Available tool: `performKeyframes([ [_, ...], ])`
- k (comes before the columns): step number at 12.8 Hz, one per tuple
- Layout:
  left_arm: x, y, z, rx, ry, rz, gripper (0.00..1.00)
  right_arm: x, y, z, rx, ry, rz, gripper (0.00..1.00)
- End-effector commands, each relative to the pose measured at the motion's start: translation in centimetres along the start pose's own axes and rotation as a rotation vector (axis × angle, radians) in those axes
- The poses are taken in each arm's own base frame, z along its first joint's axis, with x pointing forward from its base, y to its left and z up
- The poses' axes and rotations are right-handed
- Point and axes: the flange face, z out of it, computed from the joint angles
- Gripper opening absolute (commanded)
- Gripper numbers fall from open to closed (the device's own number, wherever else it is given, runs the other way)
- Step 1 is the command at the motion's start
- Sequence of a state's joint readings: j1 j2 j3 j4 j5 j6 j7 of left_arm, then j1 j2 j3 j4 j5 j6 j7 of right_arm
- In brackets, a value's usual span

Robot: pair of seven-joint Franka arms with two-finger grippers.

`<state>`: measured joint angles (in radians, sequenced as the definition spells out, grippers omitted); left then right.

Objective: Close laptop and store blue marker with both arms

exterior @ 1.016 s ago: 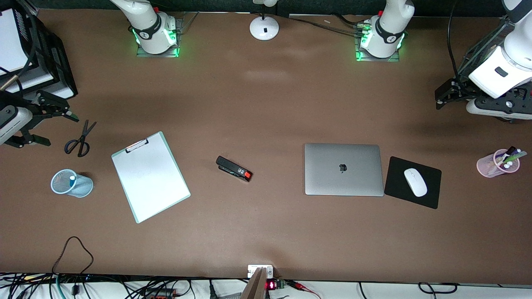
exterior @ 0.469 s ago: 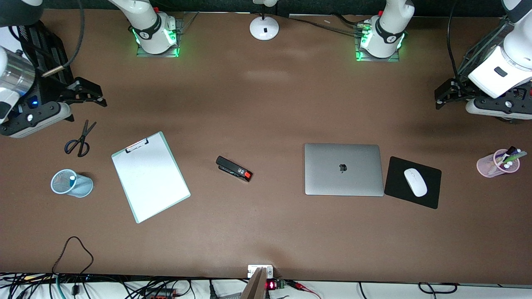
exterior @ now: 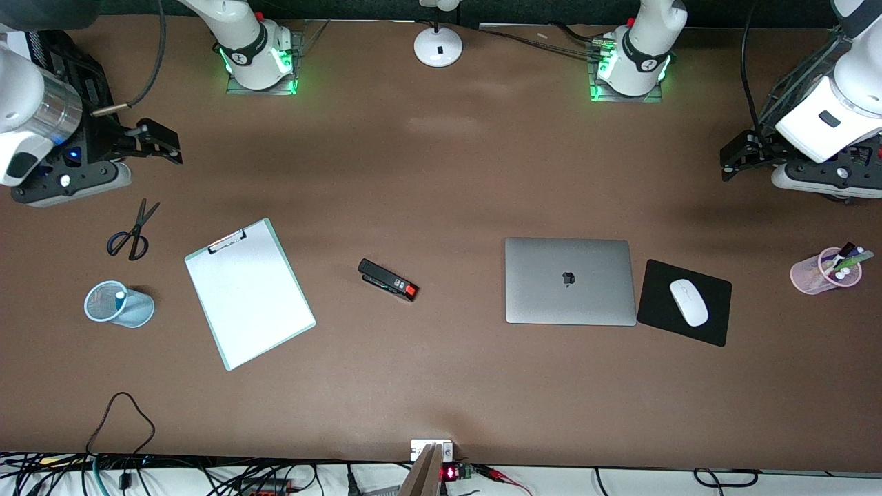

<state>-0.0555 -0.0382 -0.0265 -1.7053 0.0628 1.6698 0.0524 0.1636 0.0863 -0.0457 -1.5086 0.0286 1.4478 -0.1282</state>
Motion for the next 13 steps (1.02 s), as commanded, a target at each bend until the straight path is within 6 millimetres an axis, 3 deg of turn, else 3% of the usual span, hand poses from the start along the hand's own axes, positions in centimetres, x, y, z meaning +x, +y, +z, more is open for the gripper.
performKeyframes([
  [1,-0.5,-0.1,-0.4,-0.006,-0.001,0.021,1.0,-1.6,2.2,-0.2,-0.005,0.019,0.056,1.0],
  [4,-0.5,-0.1,-0.5,-0.006,0.0,0.021,1.0,-1.9,3.3,-1.2,-0.002,0.044,0.074,1.0],
  [11,-0.5,0.1,-0.8,-0.005,0.007,0.023,1.0,-1.6,6.1,-1.4,-0.041,0.102,0.119,1.0],
  [13,-0.4,0.0,-0.9,-0.007,0.007,0.023,1.0,-1.8,6.0,-2.0,-0.032,0.124,0.123,1.0],
])
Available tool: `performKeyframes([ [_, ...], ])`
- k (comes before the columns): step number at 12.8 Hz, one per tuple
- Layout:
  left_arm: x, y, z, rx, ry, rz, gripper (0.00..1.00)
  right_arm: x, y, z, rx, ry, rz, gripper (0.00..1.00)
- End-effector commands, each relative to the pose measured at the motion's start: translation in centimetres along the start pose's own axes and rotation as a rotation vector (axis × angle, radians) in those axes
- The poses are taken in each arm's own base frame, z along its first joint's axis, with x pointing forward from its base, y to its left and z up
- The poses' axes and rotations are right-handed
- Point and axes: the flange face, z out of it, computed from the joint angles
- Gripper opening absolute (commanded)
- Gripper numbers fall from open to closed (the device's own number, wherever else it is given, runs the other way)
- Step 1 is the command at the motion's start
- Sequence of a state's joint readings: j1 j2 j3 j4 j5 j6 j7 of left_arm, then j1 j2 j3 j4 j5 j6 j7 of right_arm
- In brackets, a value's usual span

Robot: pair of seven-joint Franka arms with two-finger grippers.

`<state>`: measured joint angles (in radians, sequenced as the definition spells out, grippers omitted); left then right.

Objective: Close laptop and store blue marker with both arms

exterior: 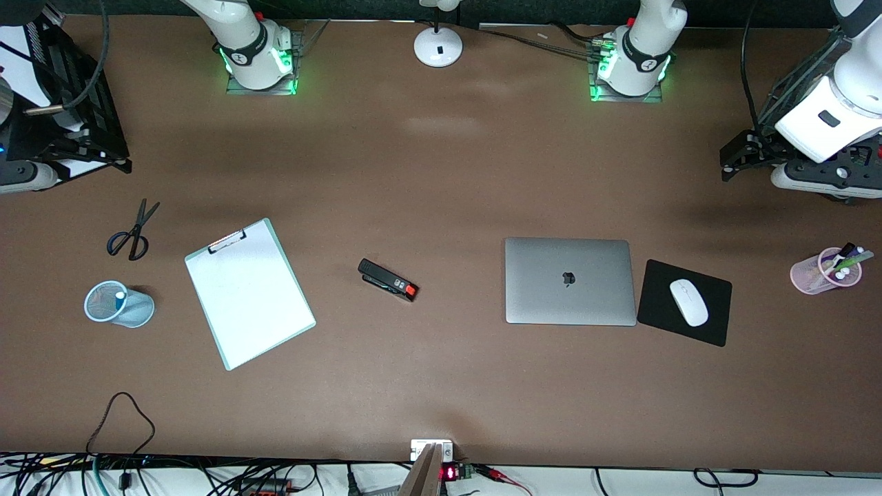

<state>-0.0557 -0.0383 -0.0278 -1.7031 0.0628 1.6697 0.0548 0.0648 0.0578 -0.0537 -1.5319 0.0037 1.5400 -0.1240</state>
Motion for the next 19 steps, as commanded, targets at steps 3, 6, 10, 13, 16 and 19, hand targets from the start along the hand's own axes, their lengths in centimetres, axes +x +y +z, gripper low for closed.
performKeyframes([
  [3,-0.5,-0.5,-0.8,-0.007,0.004,0.032,1.0,-2.5,-0.4,-0.3,-0.009,0.07,0.047,1.0],
  [6,-0.2,-1.8,-0.4,-0.011,0.0,0.039,1.0,-2.6,-0.4,-0.2,-0.015,0.092,0.049,1.0],
  [10,-0.2,-1.4,-0.6,-0.007,0.003,0.05,1.0,-2.5,0.5,-0.3,-0.012,0.096,0.067,1.0],
  [13,-0.3,-1.1,-0.6,-0.008,-0.01,0.053,1.0,-2.5,0.4,-0.4,-0.009,0.098,0.072,1.0],
  [16,-0.2,-0.5,-0.7,-0.006,-0.008,0.064,1.0,-2.4,-0.8,-1.2,-0.008,0.114,0.117,1.0],
  [19,-0.2,-0.5,-0.7,-0.007,-0.01,0.067,1.0,-2.3,-0.7,-1.0,-0.009,0.111,0.109,1.0],
])
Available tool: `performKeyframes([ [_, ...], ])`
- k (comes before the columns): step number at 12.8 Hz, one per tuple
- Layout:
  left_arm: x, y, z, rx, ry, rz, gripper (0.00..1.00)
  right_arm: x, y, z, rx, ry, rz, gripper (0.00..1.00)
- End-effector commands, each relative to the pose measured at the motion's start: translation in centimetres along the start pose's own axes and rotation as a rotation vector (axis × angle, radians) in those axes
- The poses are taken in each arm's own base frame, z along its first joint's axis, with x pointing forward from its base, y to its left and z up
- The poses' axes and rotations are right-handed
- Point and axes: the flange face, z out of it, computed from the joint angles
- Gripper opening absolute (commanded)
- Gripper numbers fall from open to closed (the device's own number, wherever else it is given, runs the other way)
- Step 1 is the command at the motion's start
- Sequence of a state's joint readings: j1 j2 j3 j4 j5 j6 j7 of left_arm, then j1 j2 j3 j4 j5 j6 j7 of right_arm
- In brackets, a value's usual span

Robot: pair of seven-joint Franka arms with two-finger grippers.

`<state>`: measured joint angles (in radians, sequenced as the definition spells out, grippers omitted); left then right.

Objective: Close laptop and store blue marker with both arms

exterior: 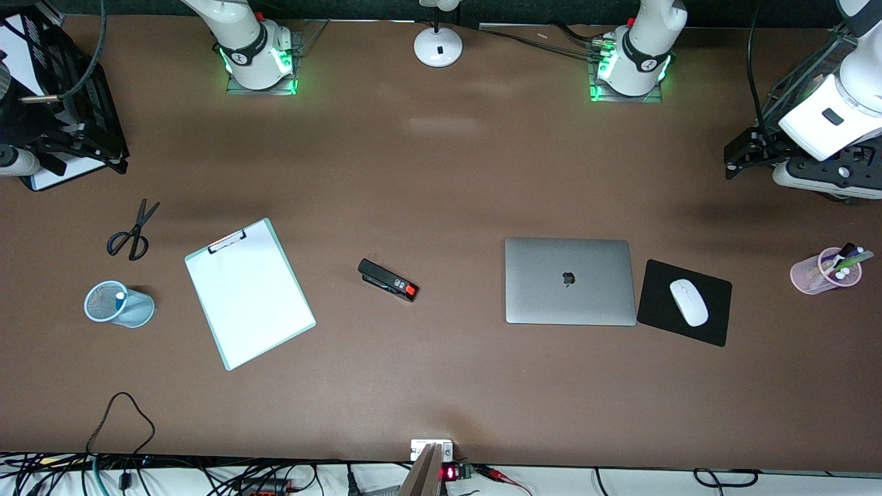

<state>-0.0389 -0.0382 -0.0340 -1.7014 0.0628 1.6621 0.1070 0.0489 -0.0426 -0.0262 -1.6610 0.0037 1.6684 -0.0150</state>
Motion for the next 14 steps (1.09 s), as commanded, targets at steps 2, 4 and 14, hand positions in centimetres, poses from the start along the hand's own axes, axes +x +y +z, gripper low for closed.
performKeyframes([
  [2,-0.1,0.2,-0.7,-0.006,-0.004,0.029,1.0,-0.3,0.1,-0.3,-0.004,0.007,0.008,1.0],
  [4,-0.2,0.6,-0.7,-0.008,-0.016,0.033,1.0,-0.2,0.0,-0.2,-0.004,0.005,0.007,1.0],
  [14,0.0,1.3,-1.1,-0.008,-0.009,0.046,1.0,0.1,-0.1,0.3,-0.004,-0.012,0.002,1.0],
])
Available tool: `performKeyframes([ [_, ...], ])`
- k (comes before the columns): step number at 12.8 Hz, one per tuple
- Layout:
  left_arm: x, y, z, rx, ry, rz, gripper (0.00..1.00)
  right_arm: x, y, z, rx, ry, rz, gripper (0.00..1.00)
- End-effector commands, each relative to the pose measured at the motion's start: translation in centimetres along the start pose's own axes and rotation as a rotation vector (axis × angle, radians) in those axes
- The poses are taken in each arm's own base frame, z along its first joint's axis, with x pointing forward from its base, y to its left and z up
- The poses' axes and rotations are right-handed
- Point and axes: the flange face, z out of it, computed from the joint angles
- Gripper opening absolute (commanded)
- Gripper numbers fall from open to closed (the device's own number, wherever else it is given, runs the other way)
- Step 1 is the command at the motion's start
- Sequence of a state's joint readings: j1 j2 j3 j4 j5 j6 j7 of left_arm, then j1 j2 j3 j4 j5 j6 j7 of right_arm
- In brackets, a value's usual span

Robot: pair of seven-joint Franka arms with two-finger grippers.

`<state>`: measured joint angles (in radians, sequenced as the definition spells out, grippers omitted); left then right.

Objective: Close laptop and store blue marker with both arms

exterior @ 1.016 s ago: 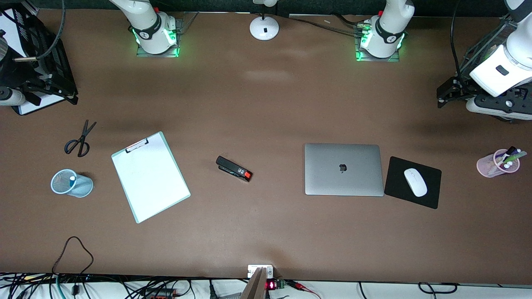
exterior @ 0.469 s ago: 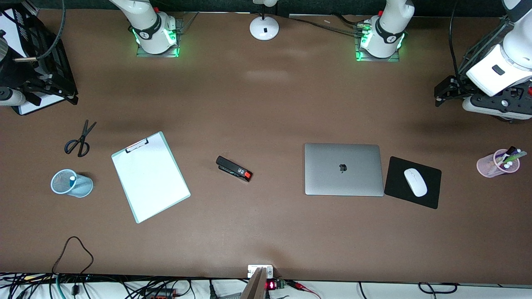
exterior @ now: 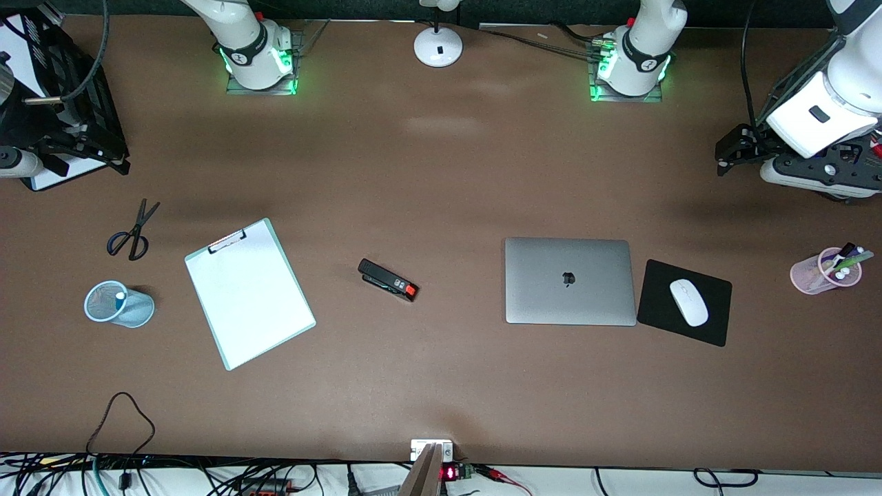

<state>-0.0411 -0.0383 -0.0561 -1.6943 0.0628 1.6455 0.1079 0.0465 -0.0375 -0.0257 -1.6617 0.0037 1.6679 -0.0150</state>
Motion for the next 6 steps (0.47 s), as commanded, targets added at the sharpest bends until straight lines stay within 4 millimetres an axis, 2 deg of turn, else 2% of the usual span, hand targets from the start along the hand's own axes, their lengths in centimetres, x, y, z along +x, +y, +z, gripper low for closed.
performKeyframes([
  [1,-0.06,-0.02,-0.83,-0.008,-0.001,0.022,1.0,-0.02,-0.18,0.1,-0.004,-0.008,-0.001,1.0],
  [6,-0.07,-0.02,-0.89,-0.008,-0.001,0.022,1.0,0.01,-0.25,-0.17,-0.005,-0.004,-0.003,1.0],
])
